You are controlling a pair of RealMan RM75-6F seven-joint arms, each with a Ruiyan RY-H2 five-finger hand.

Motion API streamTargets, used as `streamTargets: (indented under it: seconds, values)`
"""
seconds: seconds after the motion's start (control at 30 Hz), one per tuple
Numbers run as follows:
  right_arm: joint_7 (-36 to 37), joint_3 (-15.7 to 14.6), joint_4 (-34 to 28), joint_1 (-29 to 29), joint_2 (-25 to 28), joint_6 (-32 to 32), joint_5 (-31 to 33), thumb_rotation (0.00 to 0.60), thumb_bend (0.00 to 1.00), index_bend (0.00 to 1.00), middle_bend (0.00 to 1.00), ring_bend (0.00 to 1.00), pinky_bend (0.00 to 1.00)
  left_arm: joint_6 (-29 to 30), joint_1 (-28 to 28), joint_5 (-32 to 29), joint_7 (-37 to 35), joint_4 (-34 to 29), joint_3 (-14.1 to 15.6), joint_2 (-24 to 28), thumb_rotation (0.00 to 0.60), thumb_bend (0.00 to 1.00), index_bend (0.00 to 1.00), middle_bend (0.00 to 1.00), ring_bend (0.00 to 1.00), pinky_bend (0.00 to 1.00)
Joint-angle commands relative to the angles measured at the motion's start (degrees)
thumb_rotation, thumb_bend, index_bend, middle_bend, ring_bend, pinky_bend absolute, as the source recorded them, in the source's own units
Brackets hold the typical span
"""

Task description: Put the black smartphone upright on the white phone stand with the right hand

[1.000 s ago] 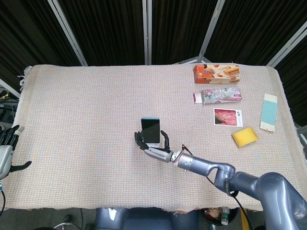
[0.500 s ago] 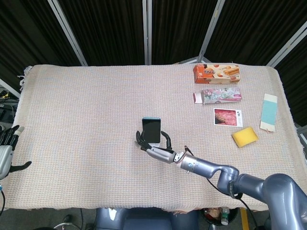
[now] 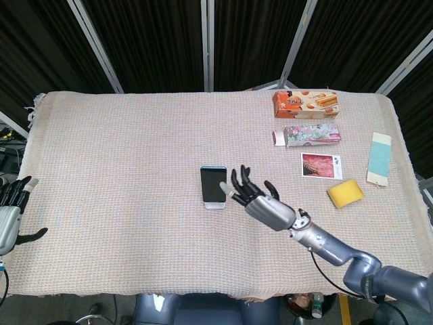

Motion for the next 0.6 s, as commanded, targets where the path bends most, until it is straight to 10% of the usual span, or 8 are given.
streamTargets:
  seconds: [0.03,0.23,0.6]
  values:
    - [11.0,0.2,-2.1,-7.5,2.7,7.2,6.5,0.600,0.16,0.08,0.15,0.25,0.12,2.0,0.4,2.1,-0.5,0.1,0.3,-0.4,0.600,0.00,0.00,0.00,0.00,0.00]
    - [33.7,0.4,-8.7,-20.2,4.8,13.4,21.2,0.600,0.00,0.00,0.00,0.01,0.00,6.4,2.0,5.6,-1.4,-1.1,1.1,0.4,0.600,0.00,0.00,0.00,0.00,0.00]
    - [47.2,-2.0,-9.2,-28.8,4.3,15.6,23.6,0.600,0.00,0.00,0.00,0.00,0.00,8.0,3.1,6.7,-2.8,-1.4,1.6,1.3,0.600,0.00,0.00,0.00,0.00,0.00]
